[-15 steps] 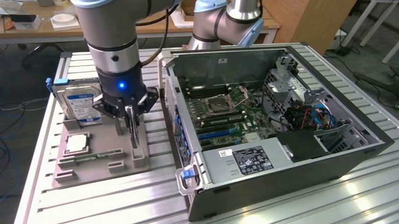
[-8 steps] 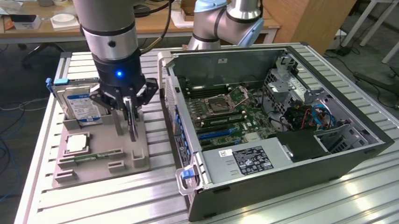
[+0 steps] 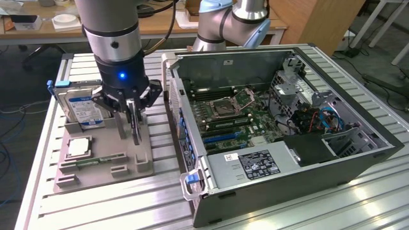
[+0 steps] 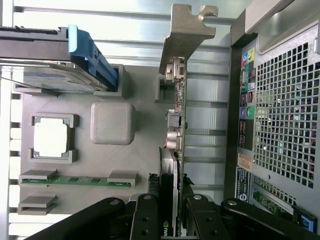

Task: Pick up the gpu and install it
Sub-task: 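Pick up the gpu and move the gpu toward the slot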

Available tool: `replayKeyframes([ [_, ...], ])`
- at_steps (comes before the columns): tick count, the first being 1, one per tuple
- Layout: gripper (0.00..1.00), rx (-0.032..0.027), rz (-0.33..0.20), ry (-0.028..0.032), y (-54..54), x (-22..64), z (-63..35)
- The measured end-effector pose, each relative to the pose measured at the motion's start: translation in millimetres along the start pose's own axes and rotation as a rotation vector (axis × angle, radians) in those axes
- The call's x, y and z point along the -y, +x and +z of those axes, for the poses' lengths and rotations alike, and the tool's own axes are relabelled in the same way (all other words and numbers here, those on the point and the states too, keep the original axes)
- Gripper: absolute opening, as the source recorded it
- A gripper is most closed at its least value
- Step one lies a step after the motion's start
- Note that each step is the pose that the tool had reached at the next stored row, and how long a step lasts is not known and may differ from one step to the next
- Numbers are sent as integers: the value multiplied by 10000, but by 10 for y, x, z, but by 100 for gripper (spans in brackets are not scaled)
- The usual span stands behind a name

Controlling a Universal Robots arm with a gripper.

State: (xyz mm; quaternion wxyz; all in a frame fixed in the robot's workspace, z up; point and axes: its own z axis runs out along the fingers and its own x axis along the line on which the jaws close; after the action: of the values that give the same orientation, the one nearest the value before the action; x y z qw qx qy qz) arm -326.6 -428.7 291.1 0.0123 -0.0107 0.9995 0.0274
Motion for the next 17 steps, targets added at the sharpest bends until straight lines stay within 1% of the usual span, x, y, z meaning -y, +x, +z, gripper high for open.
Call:
replayKeyframes([
  [13, 27, 1, 7, -1, 2, 0, -2],
  [15, 27, -1, 7, -4, 2, -2, -35],
  [17, 27, 0, 8, -7, 0, -6, -107],
])
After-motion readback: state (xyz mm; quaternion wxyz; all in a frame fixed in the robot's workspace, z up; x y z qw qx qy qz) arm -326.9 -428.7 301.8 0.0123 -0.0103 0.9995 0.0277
